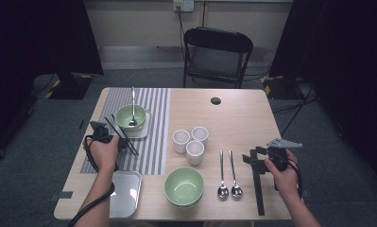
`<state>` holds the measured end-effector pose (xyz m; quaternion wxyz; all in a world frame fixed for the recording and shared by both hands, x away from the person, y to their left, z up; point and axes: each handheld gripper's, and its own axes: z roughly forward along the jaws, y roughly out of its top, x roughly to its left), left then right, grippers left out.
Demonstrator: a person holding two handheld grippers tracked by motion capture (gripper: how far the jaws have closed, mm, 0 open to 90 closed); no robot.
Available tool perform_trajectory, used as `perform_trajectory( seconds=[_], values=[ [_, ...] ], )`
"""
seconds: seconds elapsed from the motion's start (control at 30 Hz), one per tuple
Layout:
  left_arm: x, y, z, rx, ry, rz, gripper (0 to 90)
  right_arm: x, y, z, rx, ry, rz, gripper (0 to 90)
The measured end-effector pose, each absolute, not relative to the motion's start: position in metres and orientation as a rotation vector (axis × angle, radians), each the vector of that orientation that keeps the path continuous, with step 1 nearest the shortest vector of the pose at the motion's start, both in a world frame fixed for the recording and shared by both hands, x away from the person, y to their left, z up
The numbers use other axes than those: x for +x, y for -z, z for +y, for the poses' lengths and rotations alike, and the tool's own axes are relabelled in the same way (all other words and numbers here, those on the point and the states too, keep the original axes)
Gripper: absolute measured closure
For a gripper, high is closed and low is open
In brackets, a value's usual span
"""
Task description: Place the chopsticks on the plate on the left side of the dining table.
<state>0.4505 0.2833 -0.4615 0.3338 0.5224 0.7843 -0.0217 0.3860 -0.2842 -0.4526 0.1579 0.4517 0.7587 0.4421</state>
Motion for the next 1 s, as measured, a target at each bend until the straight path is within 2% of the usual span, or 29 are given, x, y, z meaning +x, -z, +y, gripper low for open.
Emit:
perform_trajectory(
  seconds=[0.33,0.63,1.0],
  values=[
    [0.4515,0.4608,0.2818,1.376,0.053,2.052,84.8,0.3858,0.4512,-0.2836,1.288,-1.274,2.168,23.0],
    [0.4531,0.4602,0.2836,1.375,0.049,2.072,76.4,0.3862,0.4514,-0.2837,1.289,-1.276,2.169,23.0],
    [0.4524,0.4646,0.2846,1.353,0.063,2.063,82.3,0.3859,0.4507,-0.2852,1.295,-1.278,2.16,22.9]
  ],
)
